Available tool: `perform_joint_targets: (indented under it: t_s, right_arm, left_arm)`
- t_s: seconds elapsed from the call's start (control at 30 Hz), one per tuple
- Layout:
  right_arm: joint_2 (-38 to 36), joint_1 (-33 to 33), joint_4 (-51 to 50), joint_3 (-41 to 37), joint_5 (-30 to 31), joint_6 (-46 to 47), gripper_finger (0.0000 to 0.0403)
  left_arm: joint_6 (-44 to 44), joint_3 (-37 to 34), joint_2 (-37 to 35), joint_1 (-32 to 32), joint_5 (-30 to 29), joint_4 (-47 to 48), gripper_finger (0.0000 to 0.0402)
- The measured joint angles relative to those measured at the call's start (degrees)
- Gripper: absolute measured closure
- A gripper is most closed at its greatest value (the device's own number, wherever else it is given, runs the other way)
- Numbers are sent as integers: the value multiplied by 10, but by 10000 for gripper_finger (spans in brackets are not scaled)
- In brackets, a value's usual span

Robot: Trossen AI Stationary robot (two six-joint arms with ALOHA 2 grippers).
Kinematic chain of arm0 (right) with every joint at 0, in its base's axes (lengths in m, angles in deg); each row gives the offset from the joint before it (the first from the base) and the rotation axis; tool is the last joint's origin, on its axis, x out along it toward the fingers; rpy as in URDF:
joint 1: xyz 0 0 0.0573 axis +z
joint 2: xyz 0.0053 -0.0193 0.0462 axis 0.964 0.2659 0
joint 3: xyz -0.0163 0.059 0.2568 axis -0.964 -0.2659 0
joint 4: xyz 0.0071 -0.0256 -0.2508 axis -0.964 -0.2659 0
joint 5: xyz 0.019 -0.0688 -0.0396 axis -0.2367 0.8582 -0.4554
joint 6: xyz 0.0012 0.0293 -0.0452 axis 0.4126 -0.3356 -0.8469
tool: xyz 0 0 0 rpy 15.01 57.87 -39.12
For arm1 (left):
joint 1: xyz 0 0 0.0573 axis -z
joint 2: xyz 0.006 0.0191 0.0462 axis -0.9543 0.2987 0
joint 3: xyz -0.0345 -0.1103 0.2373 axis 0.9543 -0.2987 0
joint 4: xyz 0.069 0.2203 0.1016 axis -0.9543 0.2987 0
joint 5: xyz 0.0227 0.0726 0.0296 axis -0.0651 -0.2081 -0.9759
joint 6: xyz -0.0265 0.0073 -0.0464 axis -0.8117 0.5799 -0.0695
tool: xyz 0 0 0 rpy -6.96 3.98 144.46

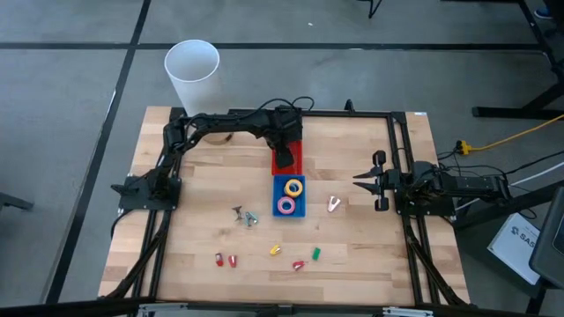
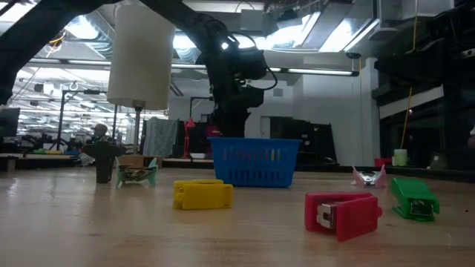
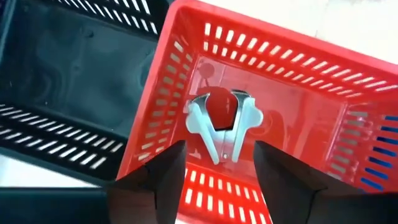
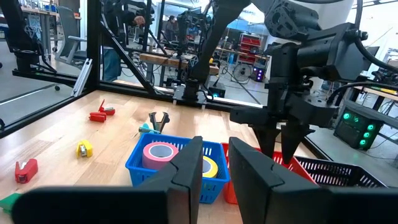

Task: Pick and place Stapler, Stapler remover, tape
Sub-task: Put the black staple remover into the red bin

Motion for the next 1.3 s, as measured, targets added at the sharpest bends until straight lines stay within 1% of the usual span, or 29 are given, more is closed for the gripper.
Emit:
perform_joint_targets:
  t_s: [0.3, 0.5, 0.7, 0.83, 0.97, 1.1, 1.2, 1.3]
  right_arm:
    - [0, 0, 0, 0, 0, 0, 322]
    - [0, 0, 0, 0, 0, 0, 322]
    - [0, 0, 0, 0, 0, 0, 322]
    - [0, 0, 0, 0, 0, 0, 322]
    - [0, 0, 0, 0, 0, 0, 322]
    - [0, 0, 0, 0, 0, 0, 322]
    - [0, 0, 0, 0, 0, 0, 322]
    - [0, 0, 0, 0, 0, 0, 322]
  left_arm:
    - [-3, 0, -49, 6, -7, -1, 212]
    - [-4, 0, -96, 31, -52, -4, 215]
    - [-4, -7, -147, 70, -75, -9, 215]
    - [-4, -43, -185, 100, -102, -21, 216]
    - [-4, -101, -229, 133, -133, -46, 219]
    - [-6, -164, -279, 166, -151, -87, 218]
    - [-22, -209, -313, 191, -159, -106, 217]
    - [-48, -251, -348, 220, -166, -106, 219]
